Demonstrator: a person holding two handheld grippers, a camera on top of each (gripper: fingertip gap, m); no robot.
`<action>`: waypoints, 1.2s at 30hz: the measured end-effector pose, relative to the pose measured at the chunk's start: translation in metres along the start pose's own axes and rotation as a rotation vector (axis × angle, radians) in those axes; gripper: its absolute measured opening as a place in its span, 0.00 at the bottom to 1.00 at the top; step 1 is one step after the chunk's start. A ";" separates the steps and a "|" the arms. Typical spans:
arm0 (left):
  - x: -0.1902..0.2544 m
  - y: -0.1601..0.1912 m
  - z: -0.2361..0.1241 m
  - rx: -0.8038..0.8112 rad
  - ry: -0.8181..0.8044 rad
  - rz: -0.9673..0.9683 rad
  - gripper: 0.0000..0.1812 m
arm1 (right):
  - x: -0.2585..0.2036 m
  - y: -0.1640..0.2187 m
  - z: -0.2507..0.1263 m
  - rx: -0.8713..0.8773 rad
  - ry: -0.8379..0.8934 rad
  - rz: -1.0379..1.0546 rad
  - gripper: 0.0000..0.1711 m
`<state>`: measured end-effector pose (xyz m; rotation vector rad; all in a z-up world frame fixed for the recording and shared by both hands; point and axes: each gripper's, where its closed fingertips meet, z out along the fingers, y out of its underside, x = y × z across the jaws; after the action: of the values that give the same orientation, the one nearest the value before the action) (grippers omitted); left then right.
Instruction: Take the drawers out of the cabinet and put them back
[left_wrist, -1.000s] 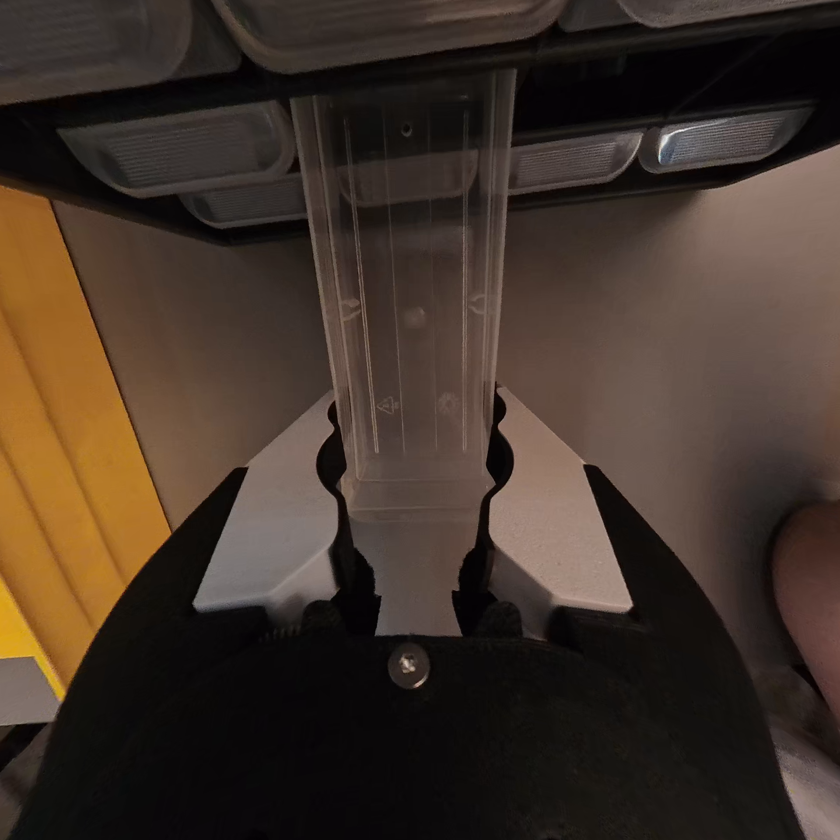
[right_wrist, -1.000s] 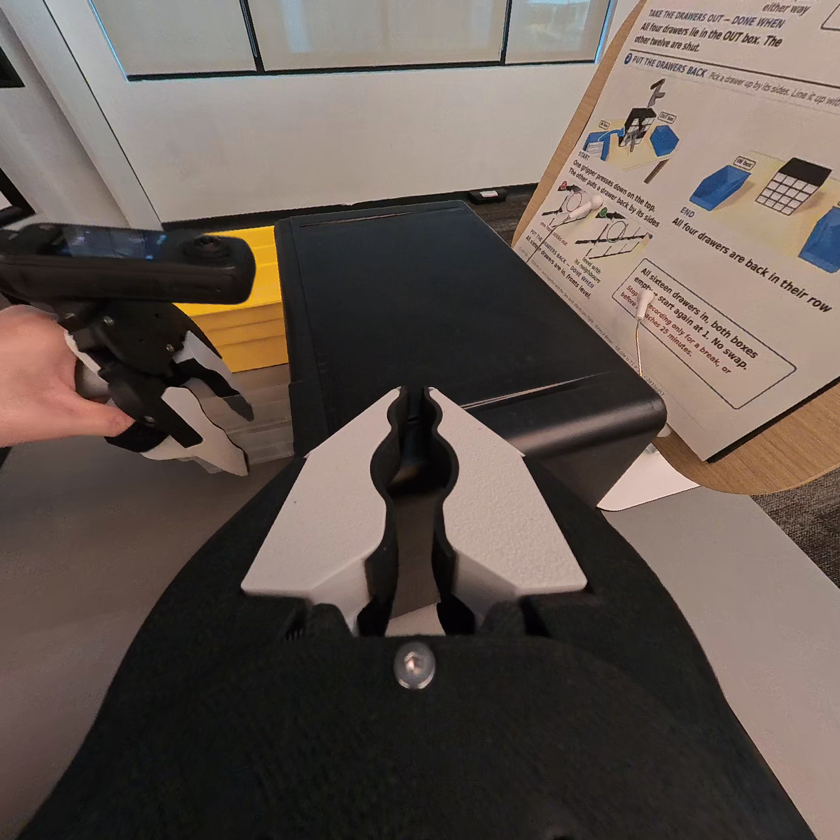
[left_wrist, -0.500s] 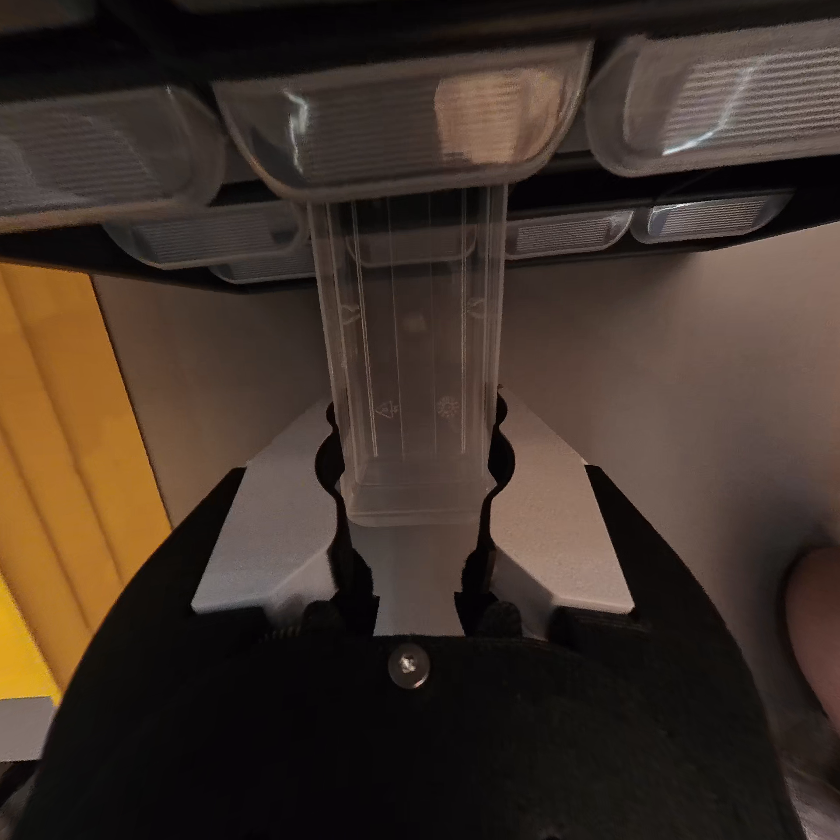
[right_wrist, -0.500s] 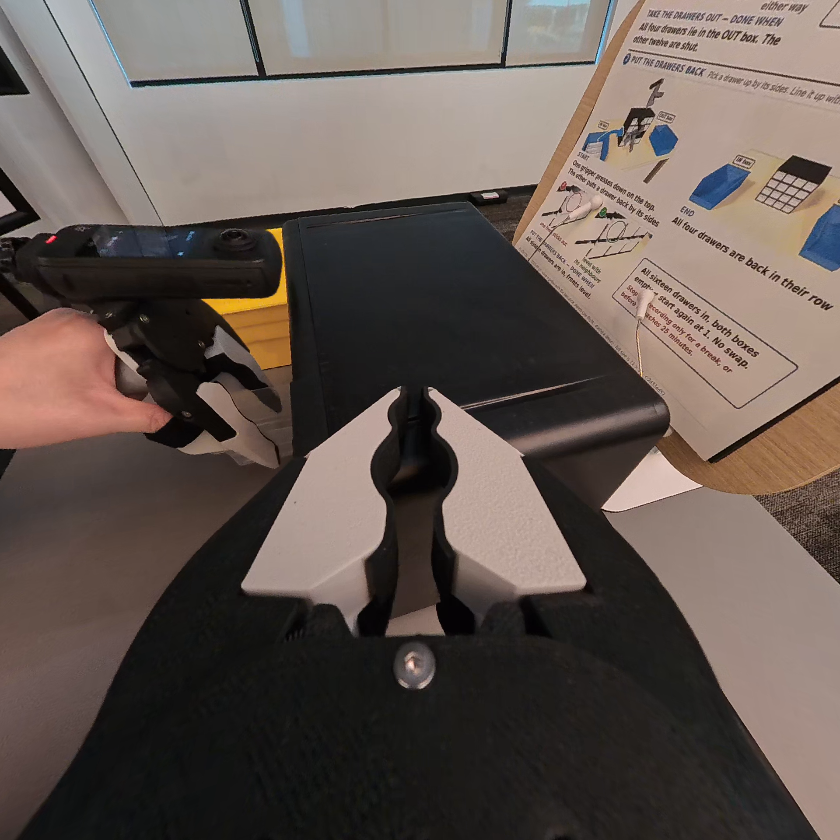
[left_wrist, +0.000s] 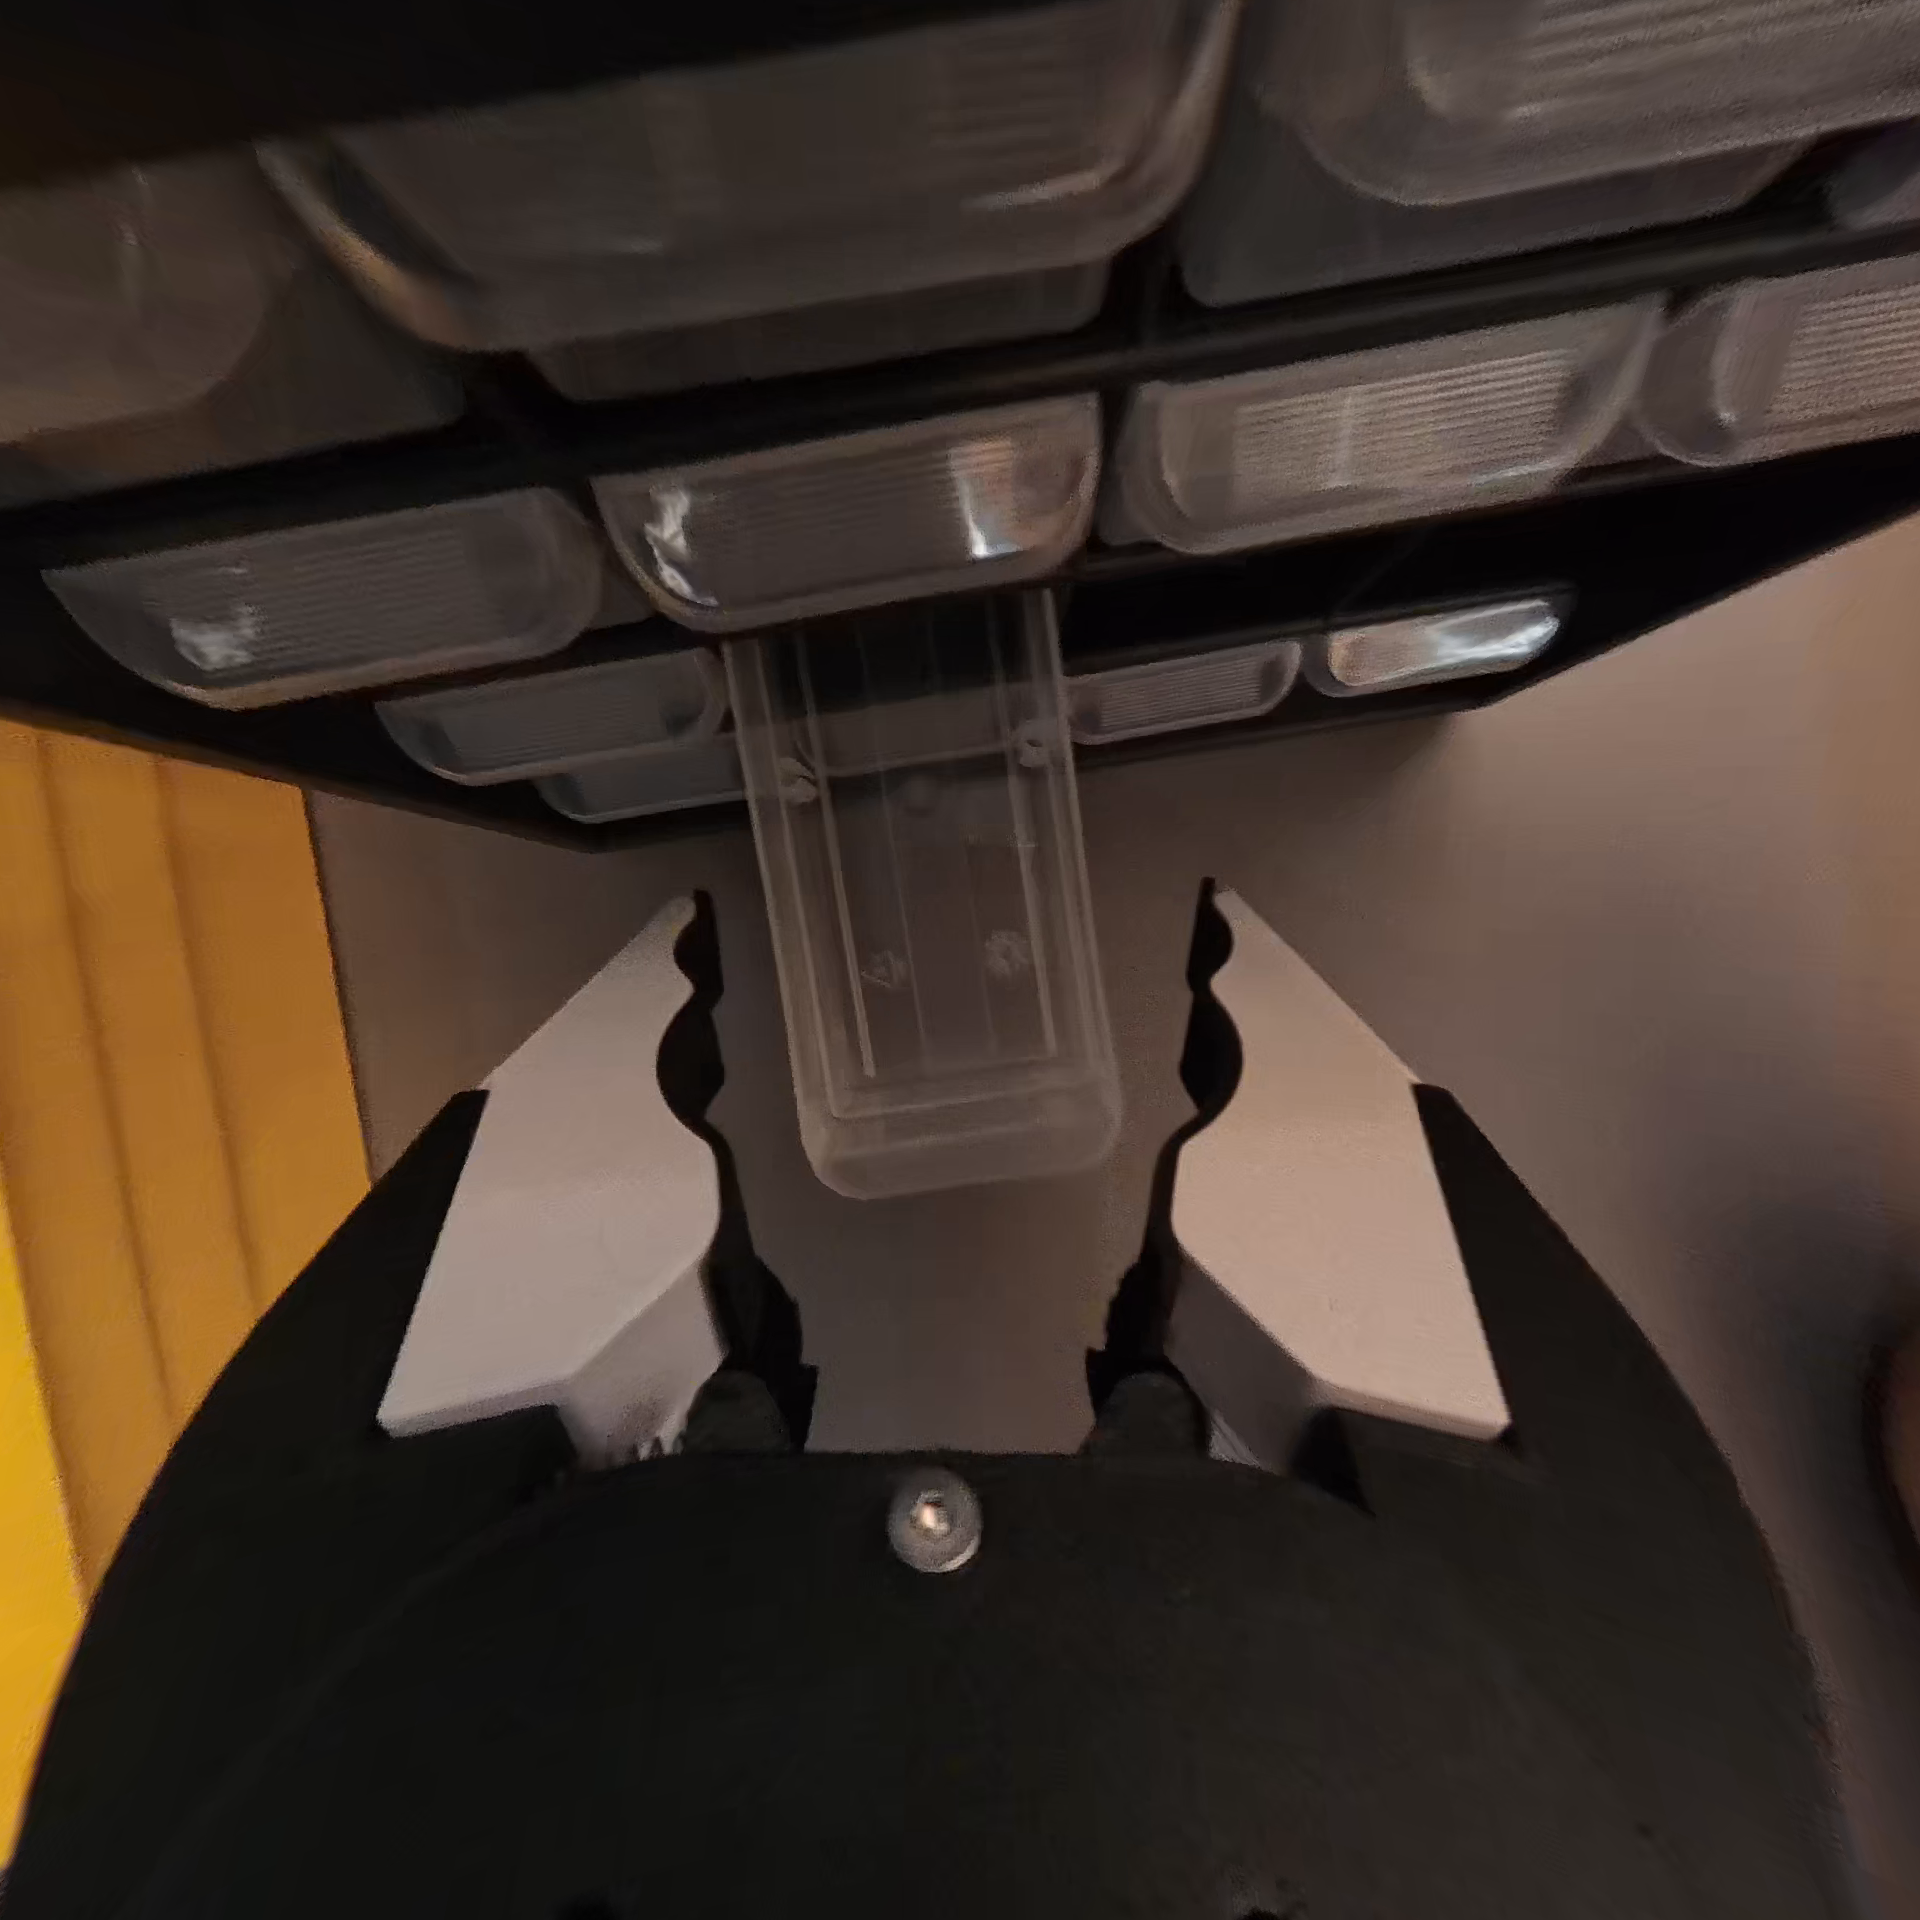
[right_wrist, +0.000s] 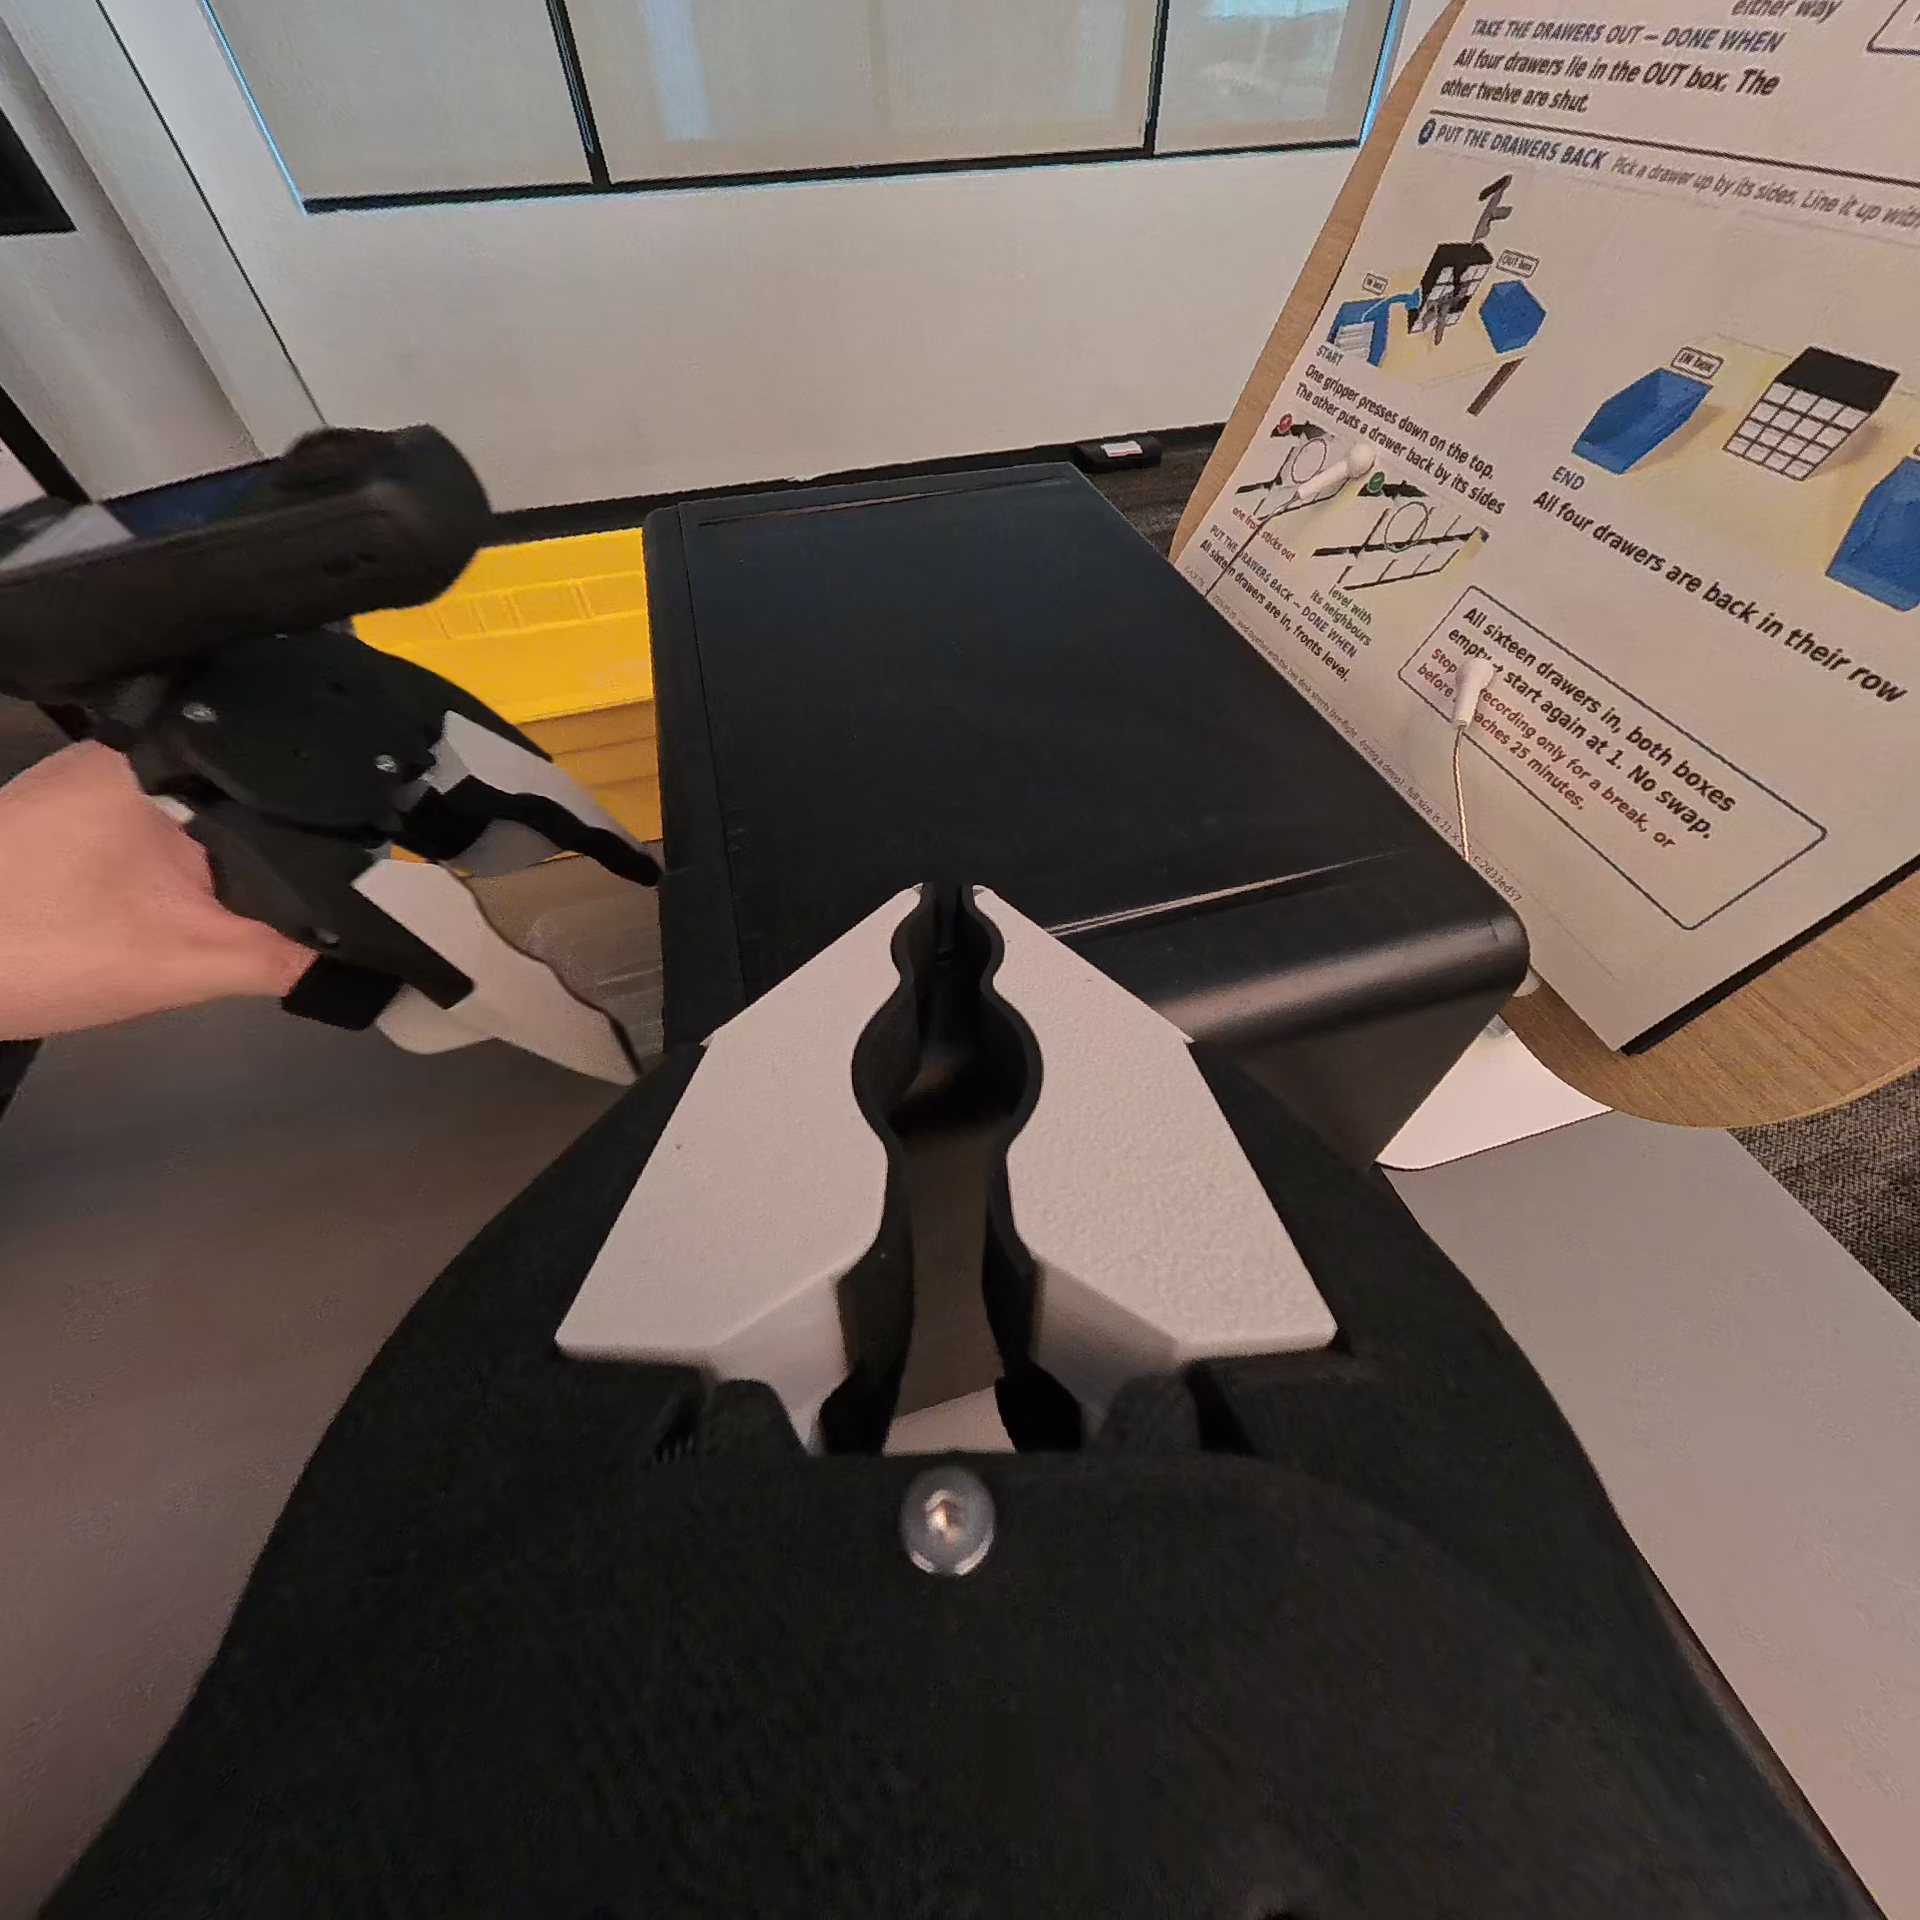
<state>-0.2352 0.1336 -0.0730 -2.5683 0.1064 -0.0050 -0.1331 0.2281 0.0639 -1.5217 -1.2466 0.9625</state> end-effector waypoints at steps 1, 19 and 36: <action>0.004 0.000 -0.005 0.022 0.019 0.008 0.51 | 0.000 0.000 0.000 -0.002 0.002 -0.001 0.01; -0.011 0.044 -0.055 0.720 -0.463 0.643 0.33 | 0.000 0.000 0.001 -0.004 0.007 0.000 0.01; 0.006 0.037 -0.034 0.731 -0.679 1.203 0.04 | 0.000 -0.001 0.002 0.004 -0.005 0.012 0.01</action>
<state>-0.2330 0.0839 -0.0641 -1.3539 1.1008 1.0312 -0.1346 0.2288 0.0640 -1.5261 -1.2392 0.9768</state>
